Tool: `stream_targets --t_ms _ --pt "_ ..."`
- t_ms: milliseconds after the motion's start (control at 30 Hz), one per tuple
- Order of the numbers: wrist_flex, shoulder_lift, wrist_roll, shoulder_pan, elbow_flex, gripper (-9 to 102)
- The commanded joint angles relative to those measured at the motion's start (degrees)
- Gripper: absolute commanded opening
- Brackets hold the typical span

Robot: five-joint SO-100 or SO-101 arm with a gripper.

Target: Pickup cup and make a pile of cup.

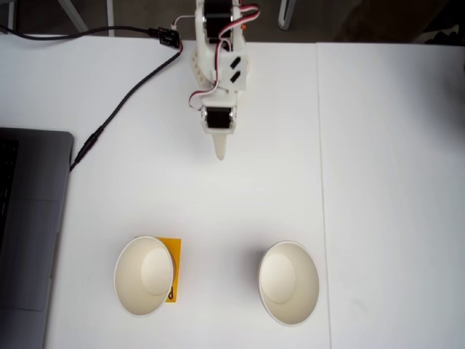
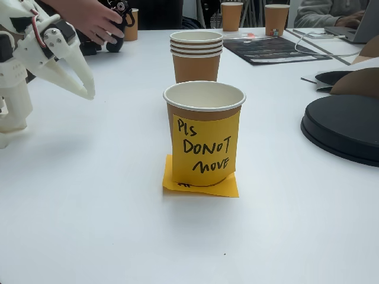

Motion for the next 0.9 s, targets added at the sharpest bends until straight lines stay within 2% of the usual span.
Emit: stream_targets --t_ms 0,867 --pt "-1.1 0.4 0.4 -0.4 -0.4 -7" --pt "-1.1 0.2 -0.2 -0.4 -0.4 -7"
